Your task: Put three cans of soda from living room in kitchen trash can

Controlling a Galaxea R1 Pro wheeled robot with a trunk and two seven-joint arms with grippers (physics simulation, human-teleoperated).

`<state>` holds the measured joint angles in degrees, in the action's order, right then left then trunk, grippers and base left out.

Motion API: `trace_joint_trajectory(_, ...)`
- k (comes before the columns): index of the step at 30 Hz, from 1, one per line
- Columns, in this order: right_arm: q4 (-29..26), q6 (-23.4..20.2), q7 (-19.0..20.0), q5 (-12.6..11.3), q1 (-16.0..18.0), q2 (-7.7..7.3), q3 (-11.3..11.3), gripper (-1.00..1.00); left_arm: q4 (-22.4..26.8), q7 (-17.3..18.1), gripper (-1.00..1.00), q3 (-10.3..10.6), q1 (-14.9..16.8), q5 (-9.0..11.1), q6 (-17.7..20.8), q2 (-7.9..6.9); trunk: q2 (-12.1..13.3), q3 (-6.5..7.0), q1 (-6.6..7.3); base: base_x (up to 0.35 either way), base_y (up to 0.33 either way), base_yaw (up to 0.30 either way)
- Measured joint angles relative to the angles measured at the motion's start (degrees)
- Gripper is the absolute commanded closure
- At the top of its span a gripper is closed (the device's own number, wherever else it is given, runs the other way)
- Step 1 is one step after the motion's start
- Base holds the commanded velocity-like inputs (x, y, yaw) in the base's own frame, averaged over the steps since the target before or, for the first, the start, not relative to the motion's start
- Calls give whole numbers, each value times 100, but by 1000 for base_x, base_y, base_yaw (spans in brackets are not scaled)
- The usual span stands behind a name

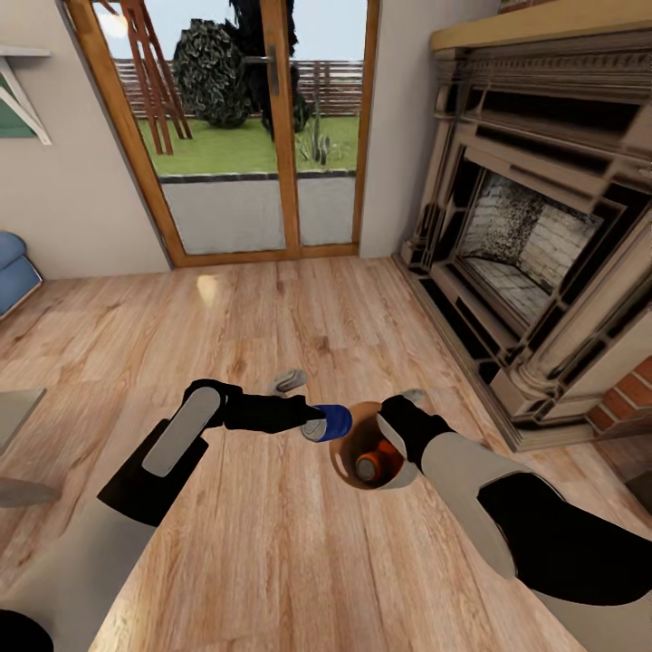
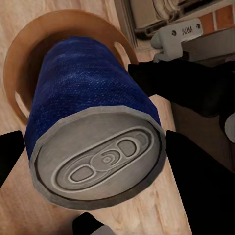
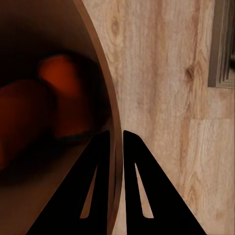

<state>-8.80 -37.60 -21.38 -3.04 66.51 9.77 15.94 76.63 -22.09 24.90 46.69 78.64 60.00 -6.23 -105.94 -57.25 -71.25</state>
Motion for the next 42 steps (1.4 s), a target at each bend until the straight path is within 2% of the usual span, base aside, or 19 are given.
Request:
trace_joint_trajectory(17, -170, -101, 44, 18, 5, 23, 37, 100, -326, -33, 100, 4, -17, -63, 0, 27, 0, 0, 0, 0, 0, 0)
trace_joint_trajectory(20, -256, -226, 47, 38, 6, 23, 55, 100, -340, -30, 100, 5, -22, -177, 0, 46, 0, 0, 0, 0, 0, 0)
trace_joint_trajectory(23, -389, -476, 58, 11, 3, 22, 51, 100, -346, -10, 100, 6, -30, -382, 0, 124, 0, 0, 0, 0, 0, 0)
trace_joint_trajectory(28, -562, -691, 63, 8, 4, 23, 56, 100, -357, -1, 100, 6, -29, -527, 0, 245, 0, 0, 0, 0, 0, 0)
trace_joint_trajectory(33, -601, -937, 98, -37, 1, 22, 55, 100, -479, 4, 100, 6, -28, -560, 0, 302, 0, 0, 0, 0, 0, 0)
trace_joint_trajectory(36, -617, -1146, 293, 12, 0, 22, 76, 100, -533, 8, 100, 24, -28, -569, -44, 344, 0, 0, 0, 0, 0, 0)
trace_joint_trajectory(39, -625, -1173, 453, -101, 0, 23, 41, 100, -549, 10, 100, 33, -28, -574, -86, 359, 0, 0, 0, 0, 0, 0)
trace_joint_trajectory(42, -628, -1214, 559, -56, 0, 23, 52, 100, -629, 10, 100, 50, -23, -582, -114, 373, 0, 0, 0, 0, 0, 0)
